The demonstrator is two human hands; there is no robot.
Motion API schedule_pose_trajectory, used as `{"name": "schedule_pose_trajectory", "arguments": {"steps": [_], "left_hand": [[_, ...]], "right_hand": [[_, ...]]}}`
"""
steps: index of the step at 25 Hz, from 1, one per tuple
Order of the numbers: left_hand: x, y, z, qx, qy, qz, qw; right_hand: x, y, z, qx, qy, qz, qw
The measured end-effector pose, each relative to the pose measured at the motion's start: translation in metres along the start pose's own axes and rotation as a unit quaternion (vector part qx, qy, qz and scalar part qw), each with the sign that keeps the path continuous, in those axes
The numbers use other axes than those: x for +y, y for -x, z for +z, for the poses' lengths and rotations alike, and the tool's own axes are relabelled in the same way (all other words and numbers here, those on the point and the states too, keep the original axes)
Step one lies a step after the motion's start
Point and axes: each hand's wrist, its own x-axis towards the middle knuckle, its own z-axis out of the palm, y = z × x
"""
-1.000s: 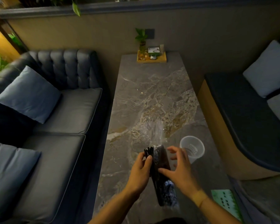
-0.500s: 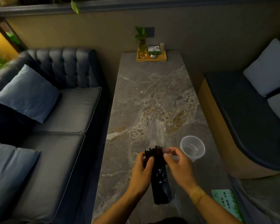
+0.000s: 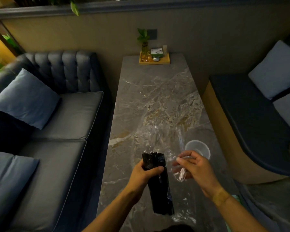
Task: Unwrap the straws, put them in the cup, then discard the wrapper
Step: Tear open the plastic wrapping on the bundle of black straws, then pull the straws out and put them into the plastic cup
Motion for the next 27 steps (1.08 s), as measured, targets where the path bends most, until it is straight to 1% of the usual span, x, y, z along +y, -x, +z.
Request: {"name": "schedule_pose_trajectory", "arguments": {"steps": [3, 7, 9, 11, 12, 13, 15, 16, 17, 18, 19, 20, 22, 24, 26, 27], "left_hand": [[-0.004, -0.002, 0.001, -0.020, 0.007, -0.011, 1.000], [-0.007, -0.003, 0.008, -0.017, -0.006, -0.008, 1.000], [-0.006, -0.002, 0.014, -0.019, -0.023, -0.002, 1.000], [-0.007, 0.000, 0.021, -0.023, -0.041, 0.005, 0.999], [-0.008, 0.001, 0.026, -0.025, -0.049, 0.008, 0.998], [-0.010, 0.003, 0.031, -0.027, -0.057, 0.011, 0.998], [-0.013, 0.005, 0.045, -0.027, -0.076, 0.019, 0.997], [-0.016, 0.007, 0.053, -0.020, -0.086, 0.028, 0.996], [-0.019, 0.009, 0.061, -0.010, -0.099, 0.040, 0.994], [-0.023, 0.011, 0.068, 0.002, -0.117, 0.054, 0.992], [-0.027, 0.013, 0.076, 0.017, -0.135, 0.068, 0.988], [-0.031, 0.014, 0.082, 0.032, -0.151, 0.080, 0.985], [-0.039, 0.018, 0.092, 0.064, -0.174, 0.094, 0.978], [-0.043, 0.023, 0.097, 0.084, -0.193, 0.107, 0.972], [-0.045, 0.027, 0.096, 0.094, -0.203, 0.115, 0.968], [-0.045, 0.028, 0.094, 0.096, -0.207, 0.116, 0.967]], "right_hand": [[0.002, 0.004, -0.008, -0.015, -0.002, 0.007, 1.000], [-0.003, 0.009, -0.020, -0.017, 0.018, 0.015, 1.000], [-0.018, 0.008, -0.030, -0.010, 0.048, -0.019, 0.999], [-0.042, 0.008, -0.043, -0.004, 0.135, -0.101, 0.986], [-0.057, 0.008, -0.049, 0.003, 0.206, -0.155, 0.966], [-0.070, 0.007, -0.053, 0.010, 0.288, -0.212, 0.934], [-0.092, 0.005, -0.055, 0.010, 0.432, -0.308, 0.848], [-0.100, 0.004, -0.054, 0.005, 0.481, -0.332, 0.811], [-0.105, 0.003, -0.051, 0.000, 0.516, -0.347, 0.783], [-0.107, 0.002, -0.046, -0.006, 0.541, -0.354, 0.763], [-0.107, 0.002, -0.042, -0.018, 0.555, -0.350, 0.755], [-0.104, 0.002, -0.037, -0.033, 0.560, -0.339, 0.755], [-0.092, 0.004, -0.030, -0.048, 0.547, -0.320, 0.772], [-0.081, 0.007, -0.029, -0.018, 0.519, -0.320, 0.792], [-0.074, 0.009, -0.031, 0.023, 0.515, -0.327, 0.792], [-0.072, 0.010, -0.032, 0.031, 0.520, -0.324, 0.790]]}}
